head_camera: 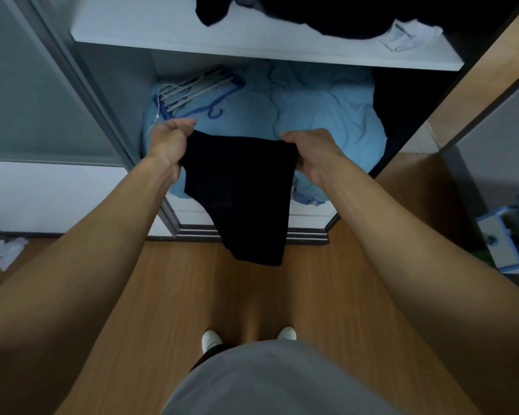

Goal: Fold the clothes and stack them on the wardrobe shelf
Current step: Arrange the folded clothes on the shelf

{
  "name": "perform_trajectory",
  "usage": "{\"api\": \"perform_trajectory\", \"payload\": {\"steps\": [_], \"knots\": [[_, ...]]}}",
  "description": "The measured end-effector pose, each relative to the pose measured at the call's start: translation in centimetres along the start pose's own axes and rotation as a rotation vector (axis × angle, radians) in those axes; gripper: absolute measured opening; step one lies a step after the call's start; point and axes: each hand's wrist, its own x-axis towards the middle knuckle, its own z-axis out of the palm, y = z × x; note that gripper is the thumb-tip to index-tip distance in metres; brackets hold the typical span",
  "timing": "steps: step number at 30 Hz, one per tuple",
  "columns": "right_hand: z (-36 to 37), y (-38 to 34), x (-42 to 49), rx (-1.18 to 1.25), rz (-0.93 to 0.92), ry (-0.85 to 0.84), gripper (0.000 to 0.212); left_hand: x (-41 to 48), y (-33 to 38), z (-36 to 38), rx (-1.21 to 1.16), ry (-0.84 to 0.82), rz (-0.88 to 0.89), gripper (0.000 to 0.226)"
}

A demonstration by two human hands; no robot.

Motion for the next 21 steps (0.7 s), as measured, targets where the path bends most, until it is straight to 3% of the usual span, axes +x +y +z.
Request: {"api": "perform_trajectory", "payload": {"steps": [3, 7, 11, 16, 20, 21], "knots": [[-0.3, -0.3, 0.1, 0.017, -0.016, -0.1, 0.067, 0.4, -0.5, -0.6, -0.043, -0.01, -0.052, 0.021], [0.1, 0.5, 0.0, -0.169, -0.036, -0.181, 0.063, 0.6, -0.5, -1.4, 0.011, -0.188, -0.057, 0.023], [0.3, 1.2, -0.1, -0.508, -0.201, -0.176, 0.056, 1.4, 0.0, -2.1, 0.232, -0.294, -0.036, 0.048], [0.0, 1.6, 0.7, -0.706, -0.341, -0.133, 0.039, 1.8, 1.2, -2.6, 0.658, -0.443, 0.034, 0.091], [-0.2, 1.3, 0.7, -0.835, -0.429, -0.112, 0.011, 2.1, 1.6, -2.3, 0.884, -0.414, 0.099, 0.066], [-0.3, 1.3, 0.7, -0.87, -0.456, -0.092, 0.021, 2.1, 1.6, -2.2, 0.898, -0.407, 0.119, 0.058]]}}
